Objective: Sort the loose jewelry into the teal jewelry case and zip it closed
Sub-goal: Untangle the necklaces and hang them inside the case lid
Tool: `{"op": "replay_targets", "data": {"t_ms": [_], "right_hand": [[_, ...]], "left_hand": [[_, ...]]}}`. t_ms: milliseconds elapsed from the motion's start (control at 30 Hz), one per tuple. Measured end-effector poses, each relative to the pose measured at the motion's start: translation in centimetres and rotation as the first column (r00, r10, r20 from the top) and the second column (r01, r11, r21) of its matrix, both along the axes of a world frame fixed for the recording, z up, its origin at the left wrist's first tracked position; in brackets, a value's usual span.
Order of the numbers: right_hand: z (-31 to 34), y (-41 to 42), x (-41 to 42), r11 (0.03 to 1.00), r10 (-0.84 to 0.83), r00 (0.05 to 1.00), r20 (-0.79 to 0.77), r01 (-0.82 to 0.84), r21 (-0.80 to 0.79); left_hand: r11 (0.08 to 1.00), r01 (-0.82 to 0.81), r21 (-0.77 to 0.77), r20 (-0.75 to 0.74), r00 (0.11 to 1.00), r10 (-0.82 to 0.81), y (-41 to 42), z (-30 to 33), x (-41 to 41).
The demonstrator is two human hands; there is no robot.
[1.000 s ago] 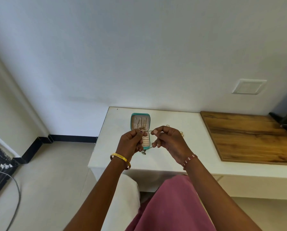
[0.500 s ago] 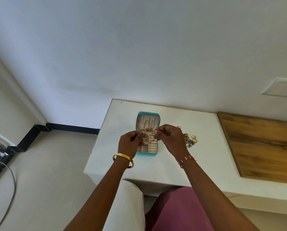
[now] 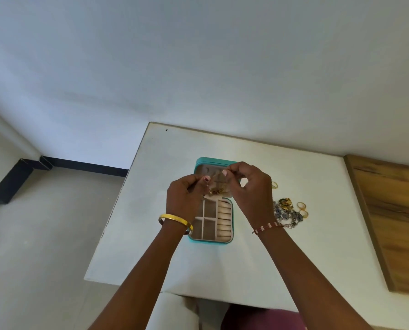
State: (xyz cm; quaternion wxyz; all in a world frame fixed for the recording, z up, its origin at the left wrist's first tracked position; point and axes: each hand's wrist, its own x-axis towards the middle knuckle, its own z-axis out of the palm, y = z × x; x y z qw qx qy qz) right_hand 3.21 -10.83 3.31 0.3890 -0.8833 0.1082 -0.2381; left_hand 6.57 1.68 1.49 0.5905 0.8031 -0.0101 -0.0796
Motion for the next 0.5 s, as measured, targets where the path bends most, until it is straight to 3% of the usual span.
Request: {"op": "replay_targets", "data": {"t_ms": [100, 200, 333, 500], "right_hand": [[-1.7, -0.3, 0.7, 0.949, 0.022, 0.994, 0.103, 0.012, -0.316], [-2.5, -0.4, 1.4, 0.877, 0.057, 0.988, 0.144, 0.019, -0.480], [-3.1, -0.5, 1.9, 0.829, 0.080, 0.979, 0.185, 0.038, -0.558], [-2.9, -0.5, 2.2, 0.845, 0.097, 0.967, 0.234, 0.044, -0.533]], "left_hand": [[0.998, -0.049, 0.039, 0.048, 0.998, 0.047, -0.1, -1.2, 0.2], [0.990, -0.103, 0.093, 0.149, 0.985, 0.089, -0.3, -1.9, 0.3], [0.976, -0.165, 0.145, 0.246, 0.961, 0.126, -0.3, -2.2, 0.6], [0.972, -0.186, 0.143, 0.272, 0.952, 0.142, -0.6, -1.9, 1.1]]}}
